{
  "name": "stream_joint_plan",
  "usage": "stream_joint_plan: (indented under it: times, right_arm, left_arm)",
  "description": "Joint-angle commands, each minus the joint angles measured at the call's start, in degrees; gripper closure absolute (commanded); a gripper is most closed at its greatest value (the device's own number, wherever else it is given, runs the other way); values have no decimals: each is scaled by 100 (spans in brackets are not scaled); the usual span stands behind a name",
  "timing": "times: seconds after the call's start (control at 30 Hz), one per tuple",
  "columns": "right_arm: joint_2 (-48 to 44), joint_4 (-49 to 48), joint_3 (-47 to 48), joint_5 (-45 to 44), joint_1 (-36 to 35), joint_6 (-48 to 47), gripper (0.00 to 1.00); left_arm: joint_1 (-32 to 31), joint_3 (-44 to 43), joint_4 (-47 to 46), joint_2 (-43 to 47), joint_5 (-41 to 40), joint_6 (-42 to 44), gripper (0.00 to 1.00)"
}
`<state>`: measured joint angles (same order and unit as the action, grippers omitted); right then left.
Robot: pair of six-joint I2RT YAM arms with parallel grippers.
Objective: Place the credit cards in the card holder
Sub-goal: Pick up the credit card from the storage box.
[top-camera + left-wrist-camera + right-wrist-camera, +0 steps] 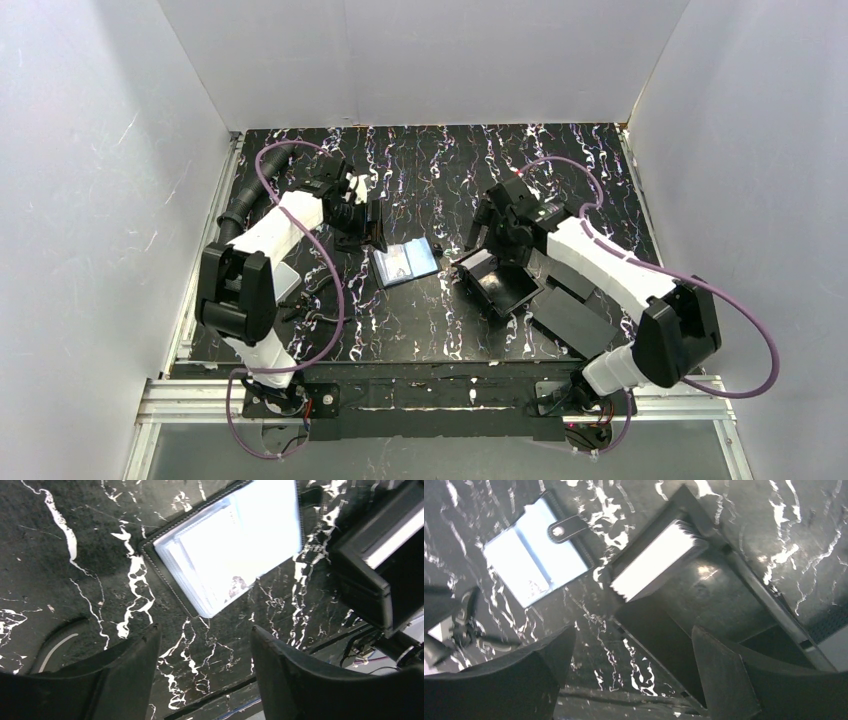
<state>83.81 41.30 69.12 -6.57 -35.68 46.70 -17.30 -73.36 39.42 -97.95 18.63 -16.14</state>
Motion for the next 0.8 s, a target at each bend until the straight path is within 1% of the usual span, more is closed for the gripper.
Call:
stream_joint_plan:
  times: [0.0,0.1,0.23,0.4,0.77]
  right_arm:
    - [-588,-801,-617,-698,90,1126,3]
    - [-671,-1363,-943,-597,168,1147,2]
    - [-423,-1722,-1052,-276,285,1213,2]
    - [-223,-2049,-1153,-240,282,1403,2]
    - [33,-1929,-1390,-474,70,1957,2]
  left_arm:
    - [-71,297,-273,662,423,107,32]
    - [-77,398,-417,740,574,81,27]
    - [-129,460,-506,792,665,45,25]
    - [-184,541,-582,899,659,32,23]
    - [-207,571,-635,928,684,16,21]
